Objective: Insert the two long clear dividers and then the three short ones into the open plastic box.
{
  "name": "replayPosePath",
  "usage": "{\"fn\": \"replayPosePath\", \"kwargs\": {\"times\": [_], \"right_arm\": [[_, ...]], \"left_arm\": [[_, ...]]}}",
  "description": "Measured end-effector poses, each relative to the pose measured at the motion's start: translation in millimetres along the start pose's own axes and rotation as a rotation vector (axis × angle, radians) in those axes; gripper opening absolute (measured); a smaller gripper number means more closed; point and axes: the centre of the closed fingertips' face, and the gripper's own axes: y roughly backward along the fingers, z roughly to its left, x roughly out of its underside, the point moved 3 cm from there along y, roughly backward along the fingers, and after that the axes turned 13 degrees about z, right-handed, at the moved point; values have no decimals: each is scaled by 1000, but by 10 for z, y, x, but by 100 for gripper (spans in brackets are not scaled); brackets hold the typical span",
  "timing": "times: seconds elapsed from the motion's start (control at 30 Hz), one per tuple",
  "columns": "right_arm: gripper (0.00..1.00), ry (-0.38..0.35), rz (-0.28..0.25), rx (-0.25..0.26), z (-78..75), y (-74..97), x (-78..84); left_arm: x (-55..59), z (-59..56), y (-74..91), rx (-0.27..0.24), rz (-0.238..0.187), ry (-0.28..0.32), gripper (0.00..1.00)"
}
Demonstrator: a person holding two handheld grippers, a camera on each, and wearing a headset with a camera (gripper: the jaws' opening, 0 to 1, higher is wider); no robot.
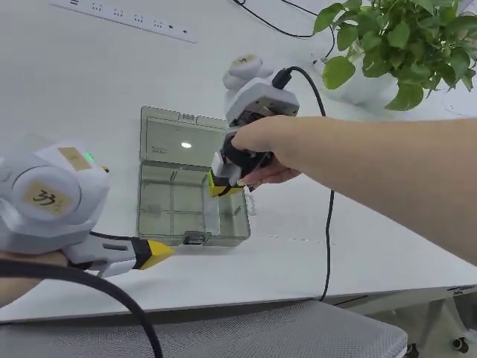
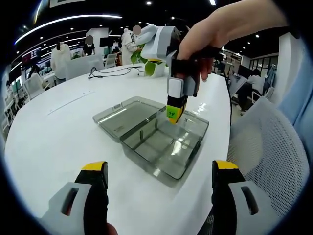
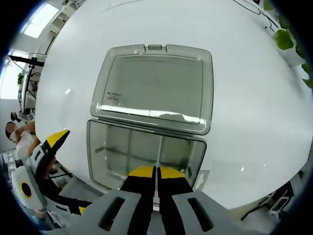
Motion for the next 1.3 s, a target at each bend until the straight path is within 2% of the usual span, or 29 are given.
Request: {"fn": "replayPosePath", "kwargs": {"times": [0.17, 0.7, 0.8, 1.13, 1.23, 1.3], "right_arm": [[2, 9, 5, 8, 24, 12, 65], [2, 33, -24, 28, 16, -1, 91], [2, 46, -24, 25, 5, -11, 49], [6, 80, -46, -8, 46, -9, 76], [11, 75, -82, -42, 77, 13, 53], [16, 70, -75, -73, 114, 8, 71]], "left_arm": [[7, 14, -7, -2, 2, 6, 89], [9, -8, 4, -4, 6, 4, 89], [9, -4, 12, -6, 9, 0, 89], [-4, 4, 19, -9, 16, -9, 89], [-10, -9, 18, -9, 17, -12, 89], [-15, -17, 21, -9, 17, -14, 89]]}}
